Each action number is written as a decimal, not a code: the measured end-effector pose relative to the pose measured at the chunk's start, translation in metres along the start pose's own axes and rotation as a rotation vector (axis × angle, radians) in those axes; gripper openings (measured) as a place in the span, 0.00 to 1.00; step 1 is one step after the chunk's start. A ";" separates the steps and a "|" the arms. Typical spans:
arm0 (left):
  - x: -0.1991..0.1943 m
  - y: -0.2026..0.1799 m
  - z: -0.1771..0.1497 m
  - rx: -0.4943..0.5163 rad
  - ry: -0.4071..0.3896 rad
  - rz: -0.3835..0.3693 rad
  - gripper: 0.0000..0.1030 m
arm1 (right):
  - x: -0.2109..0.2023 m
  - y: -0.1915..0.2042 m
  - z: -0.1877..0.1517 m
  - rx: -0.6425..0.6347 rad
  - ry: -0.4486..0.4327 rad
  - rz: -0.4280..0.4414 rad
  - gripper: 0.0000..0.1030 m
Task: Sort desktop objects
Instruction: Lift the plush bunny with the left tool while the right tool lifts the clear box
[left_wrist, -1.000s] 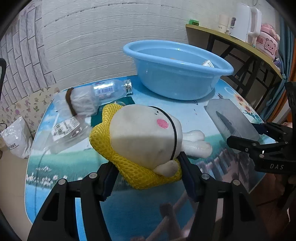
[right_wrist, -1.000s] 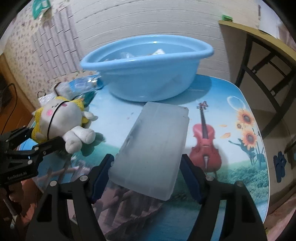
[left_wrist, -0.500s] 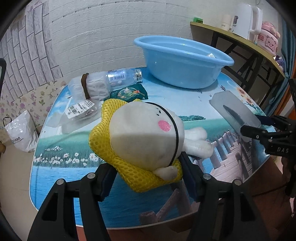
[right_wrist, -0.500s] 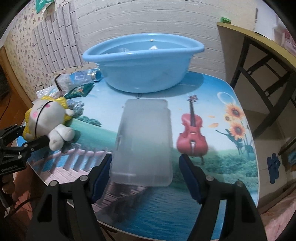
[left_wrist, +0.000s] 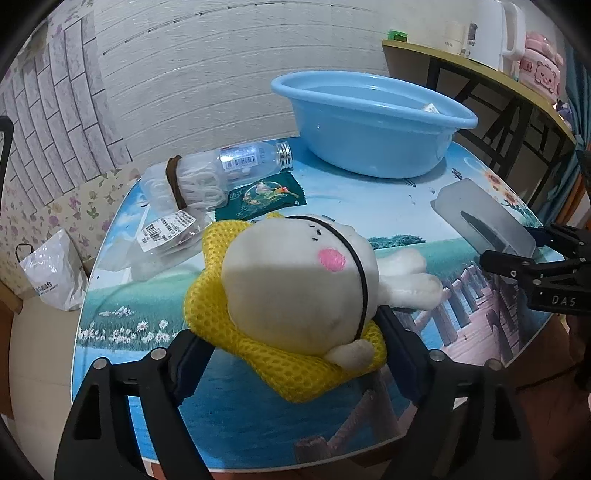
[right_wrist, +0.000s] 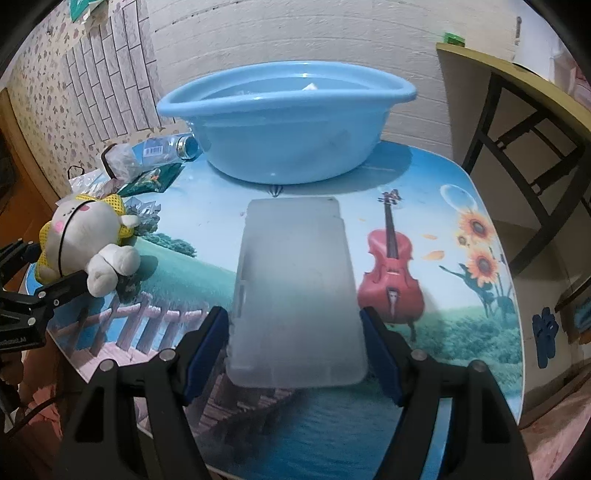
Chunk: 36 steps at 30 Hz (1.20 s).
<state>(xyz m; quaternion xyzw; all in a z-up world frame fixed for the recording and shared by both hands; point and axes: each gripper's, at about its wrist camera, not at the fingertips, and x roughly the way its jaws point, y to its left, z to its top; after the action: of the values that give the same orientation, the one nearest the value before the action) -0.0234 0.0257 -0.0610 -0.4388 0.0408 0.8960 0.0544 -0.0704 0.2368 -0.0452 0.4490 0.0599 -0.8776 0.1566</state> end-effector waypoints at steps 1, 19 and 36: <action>0.001 0.000 0.001 0.002 0.001 -0.001 0.82 | 0.001 0.001 0.001 -0.011 -0.003 -0.007 0.71; 0.025 0.009 0.003 -0.034 0.001 -0.021 0.93 | 0.018 -0.004 0.009 -0.015 -0.039 -0.012 1.00; 0.027 0.009 -0.004 -0.053 -0.080 -0.001 1.00 | 0.017 -0.002 0.007 -0.027 -0.060 -0.003 1.00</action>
<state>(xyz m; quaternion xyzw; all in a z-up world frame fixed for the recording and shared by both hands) -0.0380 0.0182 -0.0841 -0.4038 0.0148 0.9136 0.0449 -0.0858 0.2332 -0.0553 0.4203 0.0675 -0.8901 0.1629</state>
